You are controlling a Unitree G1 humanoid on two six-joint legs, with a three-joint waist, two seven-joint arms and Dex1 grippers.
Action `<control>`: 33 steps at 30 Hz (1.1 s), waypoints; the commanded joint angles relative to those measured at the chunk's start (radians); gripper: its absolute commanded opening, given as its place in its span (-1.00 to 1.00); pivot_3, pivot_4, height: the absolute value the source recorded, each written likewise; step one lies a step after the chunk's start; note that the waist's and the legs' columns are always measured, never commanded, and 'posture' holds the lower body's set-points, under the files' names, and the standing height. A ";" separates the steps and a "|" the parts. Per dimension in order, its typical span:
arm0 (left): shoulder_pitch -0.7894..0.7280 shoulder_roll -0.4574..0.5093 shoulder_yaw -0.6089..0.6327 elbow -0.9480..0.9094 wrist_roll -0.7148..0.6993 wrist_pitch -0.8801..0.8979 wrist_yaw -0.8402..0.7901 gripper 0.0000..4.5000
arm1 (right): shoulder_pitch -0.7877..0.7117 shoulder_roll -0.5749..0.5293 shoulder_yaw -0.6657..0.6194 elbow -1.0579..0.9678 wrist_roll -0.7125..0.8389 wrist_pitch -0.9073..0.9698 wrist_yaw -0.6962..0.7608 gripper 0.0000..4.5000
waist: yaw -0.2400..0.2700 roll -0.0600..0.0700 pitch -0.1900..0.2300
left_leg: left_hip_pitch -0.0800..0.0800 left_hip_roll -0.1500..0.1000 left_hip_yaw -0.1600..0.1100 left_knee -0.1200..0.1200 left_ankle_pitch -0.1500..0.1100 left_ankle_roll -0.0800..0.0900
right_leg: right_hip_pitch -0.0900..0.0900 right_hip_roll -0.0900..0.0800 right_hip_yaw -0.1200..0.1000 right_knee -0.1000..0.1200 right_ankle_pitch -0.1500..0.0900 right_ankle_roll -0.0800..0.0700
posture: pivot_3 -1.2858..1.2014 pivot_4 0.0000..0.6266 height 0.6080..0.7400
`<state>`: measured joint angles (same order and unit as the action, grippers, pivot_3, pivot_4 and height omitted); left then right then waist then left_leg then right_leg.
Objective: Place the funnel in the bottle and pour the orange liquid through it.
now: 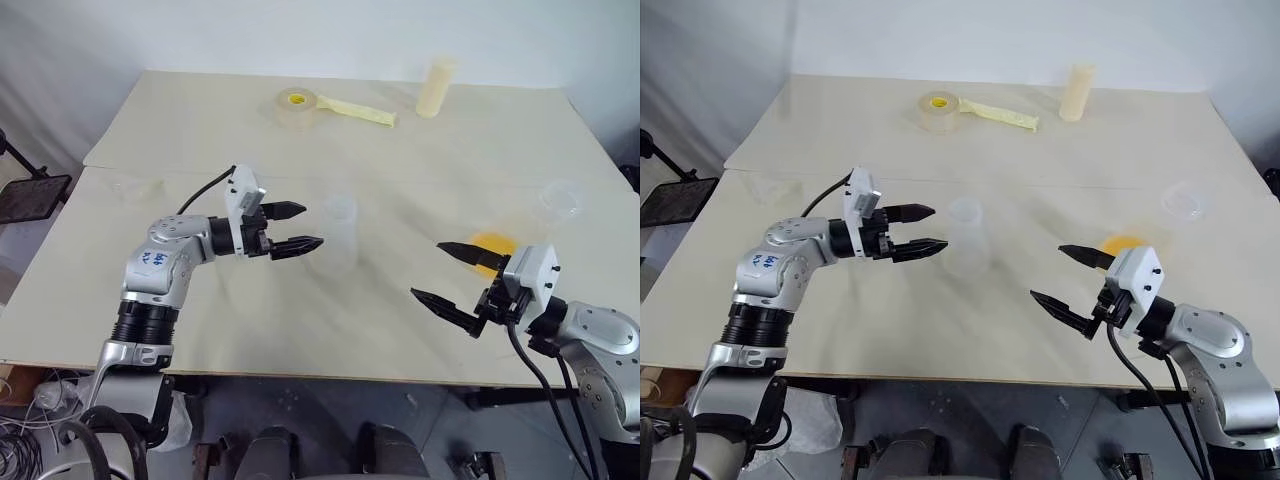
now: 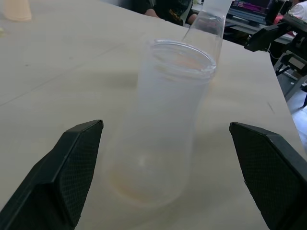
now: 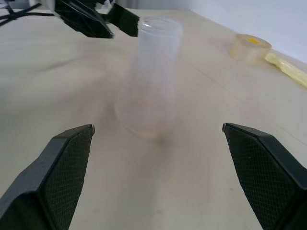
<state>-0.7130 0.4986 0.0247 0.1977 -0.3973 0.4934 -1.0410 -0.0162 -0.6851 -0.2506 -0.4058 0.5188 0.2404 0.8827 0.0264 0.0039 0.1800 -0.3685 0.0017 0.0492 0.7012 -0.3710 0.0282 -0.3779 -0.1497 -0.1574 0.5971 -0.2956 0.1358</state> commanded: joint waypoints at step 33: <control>0.223 -0.019 0.185 -0.066 -0.249 -0.314 -0.229 0.99 | 0.191 0.159 -0.367 -0.096 -0.010 0.111 -0.476 1.00 | 0.000 0.001 -0.001 | 0.003 0.000 -0.001 0.000 0.000 0.000 | 0.001 0.000 0.003 0.001 0.000 0.000 | 0.03 -0.52 1.00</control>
<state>-0.4917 0.4782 0.1901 0.1686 -0.6240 0.1962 -1.2686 0.1894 -0.5141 -0.6067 -0.5089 0.5249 0.3714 0.4234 0.0265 0.0050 0.1794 -0.3658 0.0016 0.0481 0.7008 -0.3708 0.0285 -0.3768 -0.1497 -0.1547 0.5981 -0.2956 0.1357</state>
